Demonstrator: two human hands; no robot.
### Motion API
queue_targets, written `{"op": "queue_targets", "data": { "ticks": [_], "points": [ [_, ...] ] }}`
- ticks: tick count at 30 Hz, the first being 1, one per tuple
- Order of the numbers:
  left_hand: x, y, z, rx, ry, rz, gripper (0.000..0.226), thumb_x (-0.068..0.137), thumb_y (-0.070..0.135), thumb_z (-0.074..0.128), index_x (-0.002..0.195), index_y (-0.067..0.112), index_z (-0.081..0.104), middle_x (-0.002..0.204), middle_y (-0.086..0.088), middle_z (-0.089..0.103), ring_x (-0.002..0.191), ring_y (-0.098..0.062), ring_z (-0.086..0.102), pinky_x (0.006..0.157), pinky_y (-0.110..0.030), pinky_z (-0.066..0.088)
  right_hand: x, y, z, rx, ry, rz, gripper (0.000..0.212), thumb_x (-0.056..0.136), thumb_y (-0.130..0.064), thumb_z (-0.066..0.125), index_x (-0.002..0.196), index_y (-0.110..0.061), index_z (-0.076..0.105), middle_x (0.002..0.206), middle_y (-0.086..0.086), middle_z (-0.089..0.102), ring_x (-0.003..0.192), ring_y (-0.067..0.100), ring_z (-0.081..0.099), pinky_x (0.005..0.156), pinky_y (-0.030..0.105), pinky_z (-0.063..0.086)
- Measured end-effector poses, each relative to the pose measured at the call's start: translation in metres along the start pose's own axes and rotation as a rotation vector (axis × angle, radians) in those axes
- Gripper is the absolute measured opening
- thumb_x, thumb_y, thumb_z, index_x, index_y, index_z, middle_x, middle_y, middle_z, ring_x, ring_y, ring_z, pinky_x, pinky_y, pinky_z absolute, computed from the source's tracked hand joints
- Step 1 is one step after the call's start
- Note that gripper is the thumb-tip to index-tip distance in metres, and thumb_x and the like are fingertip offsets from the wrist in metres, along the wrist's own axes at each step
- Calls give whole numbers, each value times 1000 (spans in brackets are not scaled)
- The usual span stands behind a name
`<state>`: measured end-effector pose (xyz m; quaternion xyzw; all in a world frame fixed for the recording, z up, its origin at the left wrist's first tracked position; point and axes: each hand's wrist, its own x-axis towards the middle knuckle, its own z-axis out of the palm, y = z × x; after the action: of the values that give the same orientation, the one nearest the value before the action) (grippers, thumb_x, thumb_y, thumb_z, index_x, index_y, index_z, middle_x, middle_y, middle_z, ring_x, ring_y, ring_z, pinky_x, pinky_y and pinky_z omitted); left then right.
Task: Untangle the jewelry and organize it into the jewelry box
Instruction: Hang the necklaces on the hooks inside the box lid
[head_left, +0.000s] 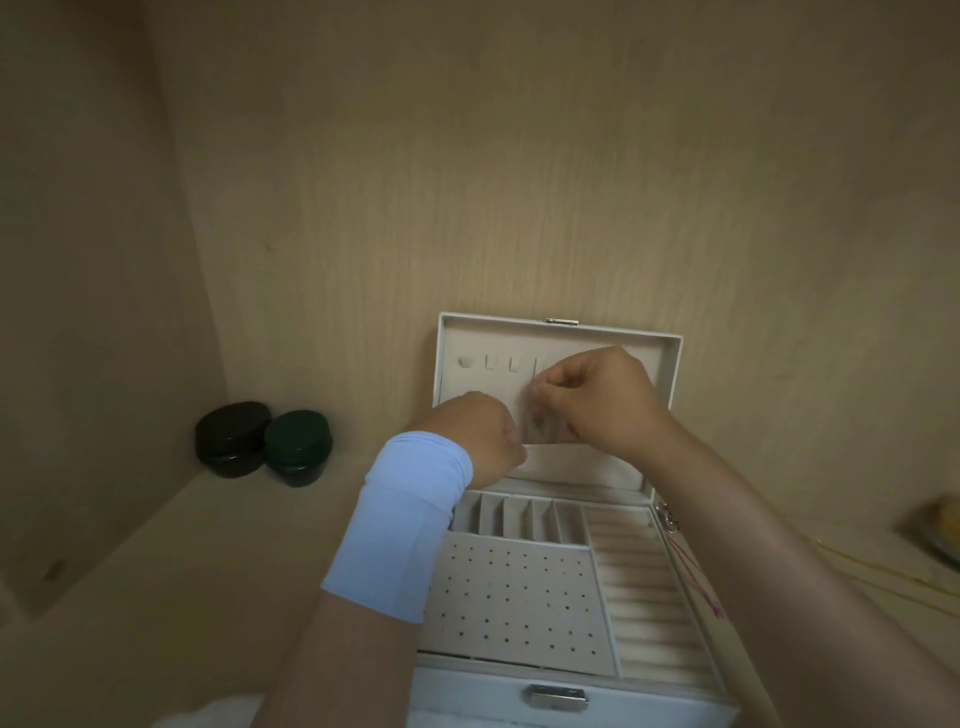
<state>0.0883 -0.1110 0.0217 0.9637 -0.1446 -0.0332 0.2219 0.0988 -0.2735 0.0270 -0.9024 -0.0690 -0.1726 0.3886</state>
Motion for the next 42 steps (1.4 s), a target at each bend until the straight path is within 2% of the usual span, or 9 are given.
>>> {"op": "queue_targets", "data": {
  "ticks": [4, 12, 16, 24, 28, 33, 36, 39, 42],
  "points": [
    [1, -1, -1, -33, 2, -2, 17, 91, 31, 60, 97, 22, 73, 103, 2, 70, 98, -19, 64, 90, -33, 52, -4, 8, 9, -138, -114, -24, 11, 81, -25, 73, 73, -30, 79, 73, -17, 74, 73, 1, 69, 74, 35, 60],
    [3, -2, 3, -37, 70, 11, 28, 90, 37, 62, 116, 28, 67, 122, 7, 63, 111, -16, 60, 97, -32, 48, -14, 15, 4, -245, -109, -83, 10, 84, -24, 74, 90, -30, 79, 89, -15, 74, 88, 2, 67, 85, 34, 57],
    [4, 9, 7, -125, 124, 89, 24, 90, 38, 64, 111, 28, 67, 115, 10, 64, 105, -10, 60, 96, -29, 47, -25, 23, -26, -217, -48, -67, 4, 85, -30, 76, 88, -32, 78, 86, -17, 72, 68, -10, 60, 64, 17, 49],
    [-7, 83, 55, -324, 87, 312, 10, 89, 33, 65, 97, 31, 71, 91, 20, 66, 83, 7, 57, 74, -11, 40, -66, 74, -116, -176, -92, 54, 8, 85, -16, 76, 91, -22, 78, 82, -6, 72, 45, -12, 54, 49, 5, 39],
    [-2, 132, 84, -288, 4, 367, 10, 90, 31, 63, 95, 30, 72, 88, 21, 63, 82, 5, 57, 72, -9, 39, -83, 120, -154, -195, -119, 175, 9, 85, -16, 76, 84, -25, 77, 78, -4, 72, 38, 1, 53, 47, 18, 46],
    [23, 188, 125, -146, -98, 376, 15, 90, 26, 61, 93, 20, 75, 97, 4, 72, 89, -15, 65, 84, -25, 50, -97, 174, -186, -333, -189, 300, 11, 83, -16, 76, 78, -26, 76, 72, -5, 70, 36, -4, 51, 44, 12, 42],
    [37, 221, 154, 1, -178, 381, 18, 91, 27, 59, 97, 18, 74, 101, -2, 71, 95, -23, 65, 90, -34, 52, -102, 201, -194, -443, -231, 402, 3, 81, -26, 75, 82, -28, 76, 81, -8, 72, 48, -3, 57, 53, 15, 46],
    [49, 242, 178, 107, -213, 379, 22, 91, 29, 60, 99, 13, 73, 101, -9, 71, 96, -29, 66, 89, -36, 53, -103, 222, -190, -488, -258, 430, 17, 76, -39, 76, 88, -27, 79, 91, -5, 76, 80, 11, 69, 75, 26, 55],
    [60, 249, 194, 206, -223, 367, 24, 93, 22, 57, 110, 14, 73, 109, -11, 70, 102, -30, 65, 91, -32, 51, -105, 232, -182, -479, -268, 456, 12, 72, -29, 77, 84, -32, 79, 94, -5, 76, 88, 16, 71, 80, 31, 58]
  ]
}}
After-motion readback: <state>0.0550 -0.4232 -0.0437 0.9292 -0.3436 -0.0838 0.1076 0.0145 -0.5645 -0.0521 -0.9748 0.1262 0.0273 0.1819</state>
